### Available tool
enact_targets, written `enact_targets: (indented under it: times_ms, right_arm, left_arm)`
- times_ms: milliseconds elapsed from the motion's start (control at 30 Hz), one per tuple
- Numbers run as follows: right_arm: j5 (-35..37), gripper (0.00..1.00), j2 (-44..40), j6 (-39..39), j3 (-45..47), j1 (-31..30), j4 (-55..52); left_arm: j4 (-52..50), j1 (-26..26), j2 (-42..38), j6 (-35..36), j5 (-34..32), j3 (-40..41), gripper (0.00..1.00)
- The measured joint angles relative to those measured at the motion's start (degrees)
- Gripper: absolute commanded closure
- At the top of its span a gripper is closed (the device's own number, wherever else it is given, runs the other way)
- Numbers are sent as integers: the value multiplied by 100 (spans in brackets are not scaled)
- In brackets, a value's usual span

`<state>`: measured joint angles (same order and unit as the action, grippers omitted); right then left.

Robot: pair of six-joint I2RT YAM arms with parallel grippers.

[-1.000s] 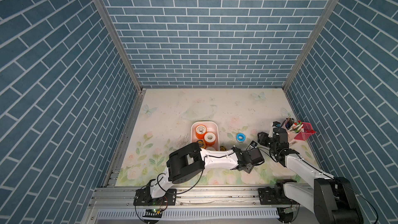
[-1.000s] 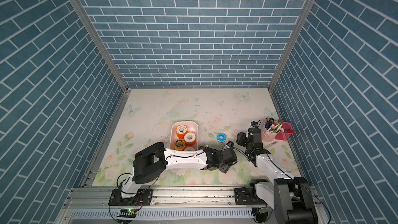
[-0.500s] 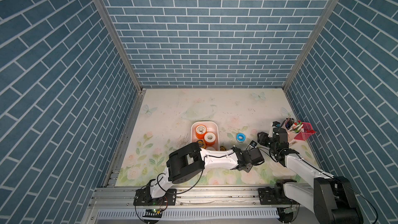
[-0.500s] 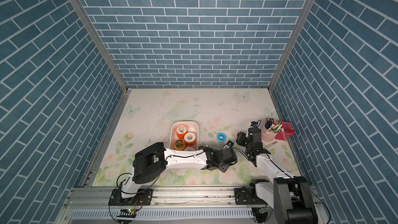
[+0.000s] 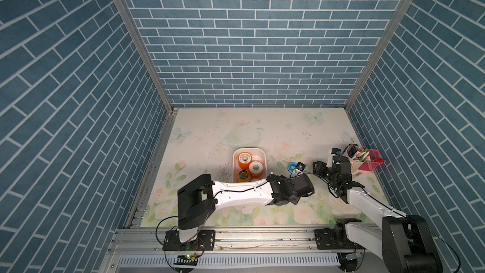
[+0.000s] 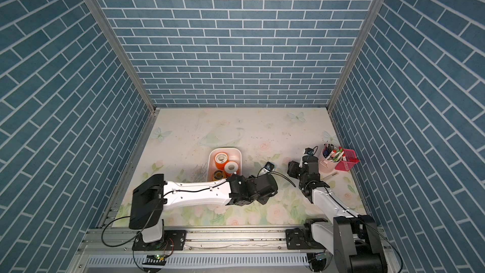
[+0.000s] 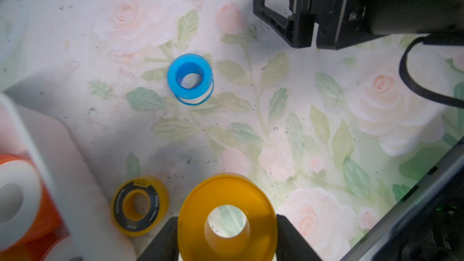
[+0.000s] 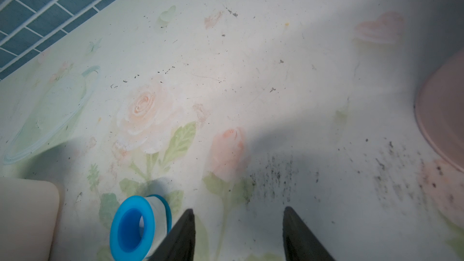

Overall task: Put the sealing tape into the storage box
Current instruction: Place the sealing tape in the storage box.

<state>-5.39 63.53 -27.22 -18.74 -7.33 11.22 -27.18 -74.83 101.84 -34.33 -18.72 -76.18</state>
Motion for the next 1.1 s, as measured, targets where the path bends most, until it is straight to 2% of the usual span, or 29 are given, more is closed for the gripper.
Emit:
enact_targets:
  times_ms: [233,467,600,833,1100]
  right_arm:
    - [-4,44,37,2,0,0,2]
    - [-9,44,39,0,0,0,2]
    - [-28,44,63,0,0,0,17]
    - [-85,44,120,0,0,0,28]
    - [-133,44,181,0,0,0,42]
  left_arm:
    - [-125,535,-1292,-127,-146,1075,38]
    - [-79,1226,-1996,-173,-74,1954,39]
    - [20,1412,-1989,-170,63,2214,40]
    - [339,1469,-1552,-149,267,2299,40]
    - [525,1497,-1482,-151,428,2448,40]
